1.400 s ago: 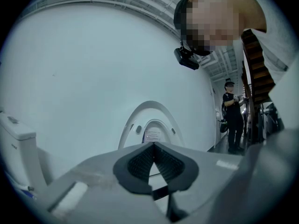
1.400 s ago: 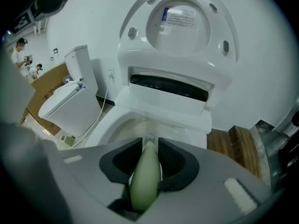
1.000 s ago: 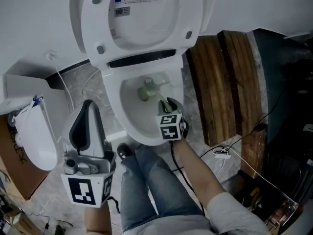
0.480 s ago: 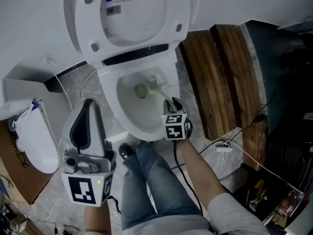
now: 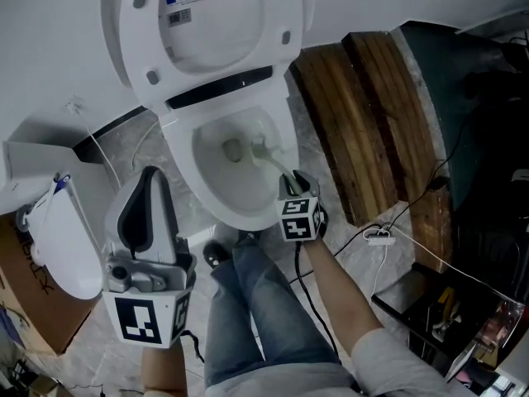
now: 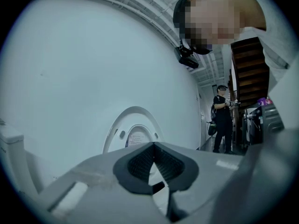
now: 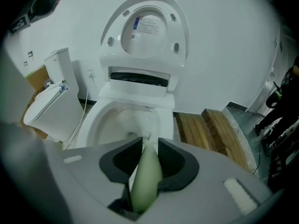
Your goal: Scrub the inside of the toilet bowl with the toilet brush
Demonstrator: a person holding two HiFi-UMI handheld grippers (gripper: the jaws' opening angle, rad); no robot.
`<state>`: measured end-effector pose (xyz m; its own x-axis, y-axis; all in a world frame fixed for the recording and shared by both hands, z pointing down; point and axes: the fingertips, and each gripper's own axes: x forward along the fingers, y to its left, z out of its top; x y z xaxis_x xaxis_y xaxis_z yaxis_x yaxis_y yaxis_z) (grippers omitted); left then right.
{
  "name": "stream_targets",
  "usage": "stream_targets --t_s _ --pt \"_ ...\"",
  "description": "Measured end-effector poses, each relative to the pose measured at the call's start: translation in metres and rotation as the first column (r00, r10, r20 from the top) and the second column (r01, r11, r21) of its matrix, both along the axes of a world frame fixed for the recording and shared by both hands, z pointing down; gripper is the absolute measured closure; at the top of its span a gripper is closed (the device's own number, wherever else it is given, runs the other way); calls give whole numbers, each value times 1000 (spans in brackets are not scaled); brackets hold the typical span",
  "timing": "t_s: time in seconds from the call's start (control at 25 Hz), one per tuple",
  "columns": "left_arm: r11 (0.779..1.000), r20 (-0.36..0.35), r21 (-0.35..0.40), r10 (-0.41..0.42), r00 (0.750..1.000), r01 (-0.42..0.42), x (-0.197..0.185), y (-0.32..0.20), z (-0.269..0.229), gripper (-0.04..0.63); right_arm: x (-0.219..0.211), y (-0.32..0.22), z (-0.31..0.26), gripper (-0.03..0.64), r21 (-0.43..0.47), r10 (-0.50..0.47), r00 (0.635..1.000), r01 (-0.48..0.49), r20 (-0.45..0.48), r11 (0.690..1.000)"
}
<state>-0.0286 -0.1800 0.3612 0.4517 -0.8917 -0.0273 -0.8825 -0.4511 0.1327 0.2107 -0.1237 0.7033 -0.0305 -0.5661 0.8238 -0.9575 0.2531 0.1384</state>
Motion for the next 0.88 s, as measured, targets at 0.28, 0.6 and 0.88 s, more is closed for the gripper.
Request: stream_targets --t_s 0.28,0.6,0.88 --pt "999 -5 9 33 999 -33 0 15 -6 592 3 35 0 512 -21 16 1000 -17 -13 1000" --pt "999 -1 -2 50 999 -50 -5 32 -7 592 -1 69 2 512 -51 11 1000 -12 -3 999" --pt "998 5 12 61 998 -62 -10 43 -9 592 -15 89 2 513 -83 -13 1000 14 22 996"
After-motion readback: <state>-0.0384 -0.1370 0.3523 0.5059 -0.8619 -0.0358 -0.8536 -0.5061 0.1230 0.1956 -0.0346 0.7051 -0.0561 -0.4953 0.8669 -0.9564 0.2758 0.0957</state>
